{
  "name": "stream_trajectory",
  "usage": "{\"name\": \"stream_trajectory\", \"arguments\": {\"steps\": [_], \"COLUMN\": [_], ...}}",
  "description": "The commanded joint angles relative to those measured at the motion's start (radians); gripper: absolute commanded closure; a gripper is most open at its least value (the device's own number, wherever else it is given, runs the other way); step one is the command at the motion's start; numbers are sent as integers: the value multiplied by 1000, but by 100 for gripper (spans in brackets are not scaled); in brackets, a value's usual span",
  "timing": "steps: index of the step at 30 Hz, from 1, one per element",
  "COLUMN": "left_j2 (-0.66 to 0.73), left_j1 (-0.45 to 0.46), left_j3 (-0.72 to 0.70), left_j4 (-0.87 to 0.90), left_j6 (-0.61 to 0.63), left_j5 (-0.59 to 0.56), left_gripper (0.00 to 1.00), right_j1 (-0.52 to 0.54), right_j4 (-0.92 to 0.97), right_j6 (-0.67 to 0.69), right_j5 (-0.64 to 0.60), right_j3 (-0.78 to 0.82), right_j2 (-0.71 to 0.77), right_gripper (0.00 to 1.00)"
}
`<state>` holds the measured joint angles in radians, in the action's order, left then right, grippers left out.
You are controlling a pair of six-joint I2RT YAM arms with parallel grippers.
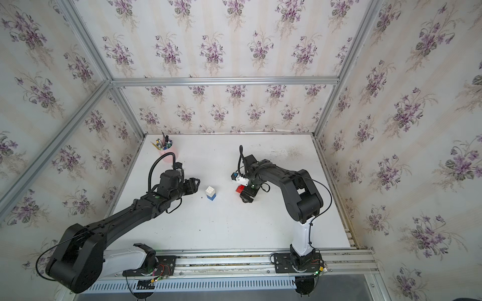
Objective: Assemble the letter r with lego
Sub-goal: Assemble the lego brick with the lego brick, then adjust the lego brick at the center of the board.
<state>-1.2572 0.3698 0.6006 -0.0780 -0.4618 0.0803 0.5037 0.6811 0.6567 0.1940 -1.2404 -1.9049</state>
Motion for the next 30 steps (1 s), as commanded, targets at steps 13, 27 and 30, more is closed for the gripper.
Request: {"name": "stream_trajectory", "arguments": {"steps": [13, 27, 30], "left_j2": [17, 35, 35], "left_j1": [-2, -2, -2], "left_j3": [16, 39, 42], "left_j4": [20, 31, 34], "left_j6": [4, -20, -24], "left_j5": [-17, -4, 2], "left_gripper": [38, 38, 38], "right_j1": [-159, -280, -280], "right_j4": [-535, -1233, -1452], "right_j6": [-227, -813, -953], "right_j5": [305, 544, 395], "right_j3": [275, 602, 752], "right_j2": [510, 837, 941], "right_gripper": [0, 26, 89]}}
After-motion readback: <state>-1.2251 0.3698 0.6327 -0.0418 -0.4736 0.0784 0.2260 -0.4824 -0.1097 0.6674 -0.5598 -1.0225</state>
